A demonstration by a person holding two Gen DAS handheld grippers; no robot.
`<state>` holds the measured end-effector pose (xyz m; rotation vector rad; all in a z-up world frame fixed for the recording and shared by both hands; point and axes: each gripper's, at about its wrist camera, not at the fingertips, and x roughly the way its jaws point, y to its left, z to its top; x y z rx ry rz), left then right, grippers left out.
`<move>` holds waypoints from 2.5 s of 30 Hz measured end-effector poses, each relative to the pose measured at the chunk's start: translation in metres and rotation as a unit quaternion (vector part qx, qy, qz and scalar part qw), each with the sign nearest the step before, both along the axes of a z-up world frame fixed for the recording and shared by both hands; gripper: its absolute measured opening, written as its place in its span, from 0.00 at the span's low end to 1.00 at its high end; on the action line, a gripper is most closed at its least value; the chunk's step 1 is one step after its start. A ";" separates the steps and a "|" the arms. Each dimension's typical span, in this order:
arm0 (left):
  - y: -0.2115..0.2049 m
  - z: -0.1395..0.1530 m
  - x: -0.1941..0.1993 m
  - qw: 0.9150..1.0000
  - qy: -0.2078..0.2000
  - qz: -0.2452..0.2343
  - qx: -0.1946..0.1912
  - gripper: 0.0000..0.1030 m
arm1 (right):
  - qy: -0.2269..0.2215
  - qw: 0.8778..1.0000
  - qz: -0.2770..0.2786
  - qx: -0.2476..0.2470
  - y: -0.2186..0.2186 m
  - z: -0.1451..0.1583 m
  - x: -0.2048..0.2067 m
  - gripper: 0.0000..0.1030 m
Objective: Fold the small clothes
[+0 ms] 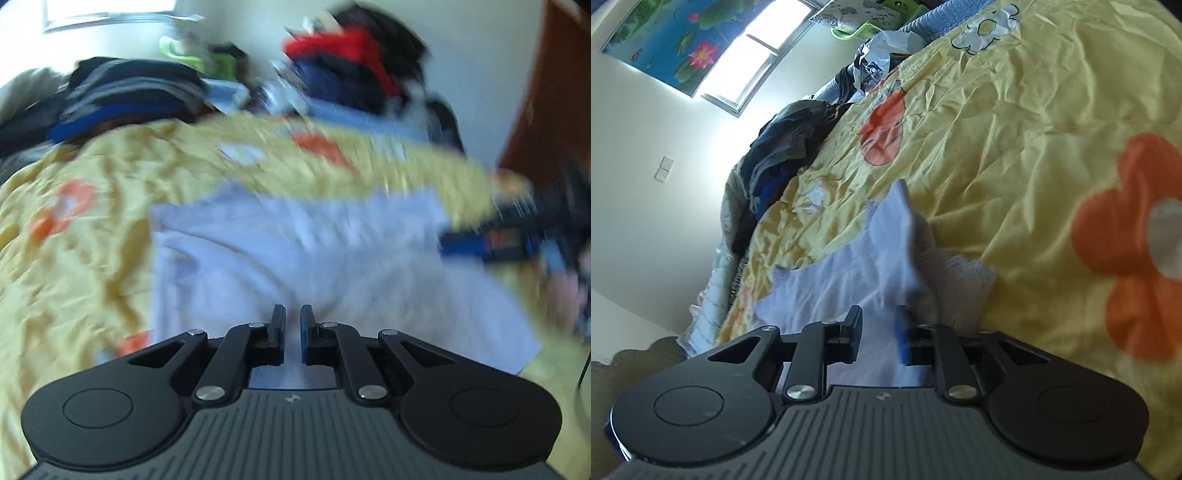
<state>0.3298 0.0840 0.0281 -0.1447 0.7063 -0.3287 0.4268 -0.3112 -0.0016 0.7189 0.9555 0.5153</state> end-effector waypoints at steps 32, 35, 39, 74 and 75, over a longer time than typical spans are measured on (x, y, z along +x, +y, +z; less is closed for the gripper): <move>0.108 -0.054 0.005 0.923 0.190 0.037 -0.332 0.69 | 0.112 0.984 0.085 0.106 -0.009 -0.015 -0.053 0.63; 0.102 -0.057 -0.001 0.925 0.189 0.029 -0.328 0.68 | 0.114 0.983 0.083 0.116 -0.013 -0.019 -0.057 0.60; 0.091 -0.052 0.003 0.933 0.198 0.045 -0.296 0.42 | 0.120 0.983 0.088 0.110 -0.005 -0.018 -0.053 0.59; 0.020 0.055 -0.147 0.995 -0.031 0.094 0.005 0.68 | 0.004 0.999 -0.042 -0.004 -0.065 0.047 -0.157 0.44; 0.002 0.057 -0.147 0.995 -0.064 0.074 0.022 0.85 | -0.009 0.999 -0.053 0.000 -0.066 0.054 -0.149 0.45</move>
